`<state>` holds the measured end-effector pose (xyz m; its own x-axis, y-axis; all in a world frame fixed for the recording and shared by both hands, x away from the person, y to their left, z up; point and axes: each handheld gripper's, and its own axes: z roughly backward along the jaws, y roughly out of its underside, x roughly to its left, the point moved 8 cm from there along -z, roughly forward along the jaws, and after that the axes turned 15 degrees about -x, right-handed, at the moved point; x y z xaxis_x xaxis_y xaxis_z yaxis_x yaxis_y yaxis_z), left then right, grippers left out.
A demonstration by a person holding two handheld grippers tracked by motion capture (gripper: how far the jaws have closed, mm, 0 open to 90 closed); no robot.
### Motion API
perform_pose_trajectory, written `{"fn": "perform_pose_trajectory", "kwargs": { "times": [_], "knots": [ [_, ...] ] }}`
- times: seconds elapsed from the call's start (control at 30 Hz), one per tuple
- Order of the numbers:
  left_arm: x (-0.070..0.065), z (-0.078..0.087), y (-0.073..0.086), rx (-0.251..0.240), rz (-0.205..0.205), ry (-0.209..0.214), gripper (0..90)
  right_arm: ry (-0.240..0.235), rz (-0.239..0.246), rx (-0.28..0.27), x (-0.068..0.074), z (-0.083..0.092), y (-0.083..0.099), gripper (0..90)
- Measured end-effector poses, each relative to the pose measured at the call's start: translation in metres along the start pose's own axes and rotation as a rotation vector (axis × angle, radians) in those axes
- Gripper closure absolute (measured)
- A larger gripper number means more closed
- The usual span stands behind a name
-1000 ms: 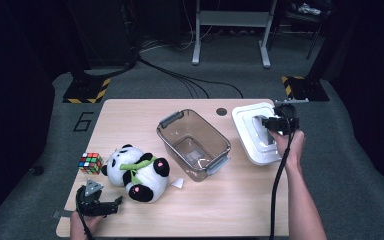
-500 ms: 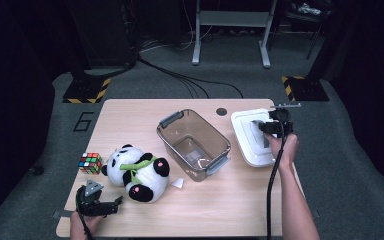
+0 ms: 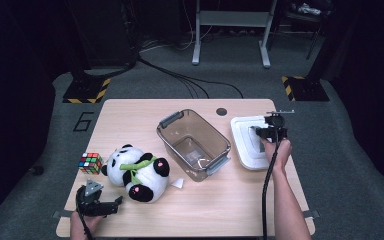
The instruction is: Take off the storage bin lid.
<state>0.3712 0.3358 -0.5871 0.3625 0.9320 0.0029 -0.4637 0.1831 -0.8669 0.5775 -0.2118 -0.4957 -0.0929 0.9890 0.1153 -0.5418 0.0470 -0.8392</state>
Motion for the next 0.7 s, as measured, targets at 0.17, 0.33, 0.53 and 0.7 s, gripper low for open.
{"fn": "perform_pose_trajectory", "kwargs": {
  "times": [0.17,0.33,0.53,0.7],
  "knots": [
    [0.000,0.000,0.000,0.000,0.000,0.000,0.7,0.020,-0.012,0.002,-0.003,-0.008,0.008,66.6],
    [0.000,0.000,0.000,0.000,0.000,0.000,0.8,0.033,-0.020,0.003,-0.005,-0.011,0.013,66.6],
    [0.000,0.000,0.000,0.000,0.000,0.000,0.7,0.047,-0.041,0.022,-0.007,-0.017,0.022,66.6],
    [0.000,0.000,0.000,0.000,0.000,0.000,0.8,0.049,-0.040,0.028,-0.006,-0.021,0.028,66.5]
  ]
}}
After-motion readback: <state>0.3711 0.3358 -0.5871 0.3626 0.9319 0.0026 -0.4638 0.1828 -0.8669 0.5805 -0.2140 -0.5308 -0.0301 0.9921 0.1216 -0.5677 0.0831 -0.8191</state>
